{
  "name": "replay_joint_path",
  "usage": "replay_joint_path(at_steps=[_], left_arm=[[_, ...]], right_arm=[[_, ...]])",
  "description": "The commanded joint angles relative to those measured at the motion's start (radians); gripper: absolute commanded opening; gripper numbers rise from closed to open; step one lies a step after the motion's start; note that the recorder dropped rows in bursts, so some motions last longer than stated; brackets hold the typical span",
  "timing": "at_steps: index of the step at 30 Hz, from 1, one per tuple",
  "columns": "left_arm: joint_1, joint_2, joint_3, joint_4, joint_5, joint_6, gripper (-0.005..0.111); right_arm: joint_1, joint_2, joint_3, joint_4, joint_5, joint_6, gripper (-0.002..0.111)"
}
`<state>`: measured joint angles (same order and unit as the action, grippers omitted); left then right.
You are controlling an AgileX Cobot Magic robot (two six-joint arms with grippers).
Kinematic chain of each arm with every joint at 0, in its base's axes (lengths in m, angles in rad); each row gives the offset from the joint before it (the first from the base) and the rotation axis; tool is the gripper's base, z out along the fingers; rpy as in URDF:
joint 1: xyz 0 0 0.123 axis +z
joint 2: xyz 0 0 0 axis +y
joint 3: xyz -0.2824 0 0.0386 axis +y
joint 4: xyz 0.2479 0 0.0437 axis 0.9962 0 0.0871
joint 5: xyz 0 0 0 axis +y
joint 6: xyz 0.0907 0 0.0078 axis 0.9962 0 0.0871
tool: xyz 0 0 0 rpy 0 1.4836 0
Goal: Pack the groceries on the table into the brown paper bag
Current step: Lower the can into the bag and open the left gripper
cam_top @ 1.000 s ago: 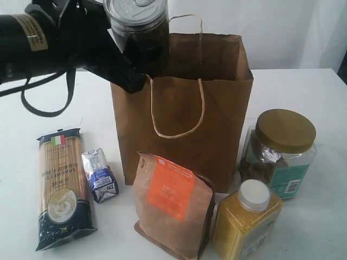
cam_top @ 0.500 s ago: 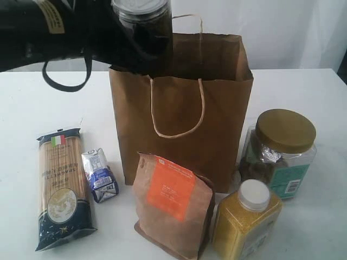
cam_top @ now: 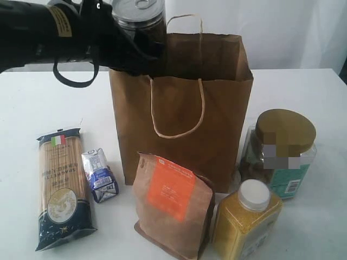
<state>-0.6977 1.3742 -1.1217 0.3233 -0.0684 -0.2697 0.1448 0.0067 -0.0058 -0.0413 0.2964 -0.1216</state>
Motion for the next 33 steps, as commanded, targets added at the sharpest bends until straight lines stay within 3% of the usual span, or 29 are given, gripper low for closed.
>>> replay_joint_path(at_steps=[1, 8, 12, 13, 15, 28, 30, 33], left_arm=[[0.000, -0.005, -0.018, 0.009, -0.031, -0.066, 0.000], [0.000, -0.003, -0.018, 0.033, -0.014, -0.070, 0.003], [0.000, -0.003, -0.018, 0.035, -0.014, -0.071, 0.030], [0.000, -0.003, -0.018, 0.035, -0.014, -0.080, 0.047], [0.000, -0.003, -0.018, 0.035, -0.018, -0.101, 0.056], [-0.002, -0.013, -0.018, 0.035, -0.014, -0.150, 0.061], [-0.002, -0.013, -0.018, 0.035, -0.014, -0.163, 0.083], [-0.002, -0.013, -0.018, 0.035, -0.016, -0.170, 0.095]], right_arm=[[-0.006, -0.007, 0.006, -0.003, -0.006, 0.002, 0.000], [-0.006, -0.007, 0.006, -0.003, -0.006, 0.002, 0.000], [-0.006, -0.007, 0.006, -0.003, -0.006, 0.002, 0.000], [-0.006, -0.007, 0.006, -0.003, -0.006, 0.002, 0.000], [-0.006, -0.007, 0.006, -0.003, -0.006, 0.002, 0.000], [-0.006, -0.007, 0.006, -0.003, -0.006, 0.002, 0.000], [-0.006, -0.007, 0.006, -0.003, -0.006, 0.002, 0.000], [-0.006, -0.007, 0.006, -0.003, -0.006, 0.002, 0.000]])
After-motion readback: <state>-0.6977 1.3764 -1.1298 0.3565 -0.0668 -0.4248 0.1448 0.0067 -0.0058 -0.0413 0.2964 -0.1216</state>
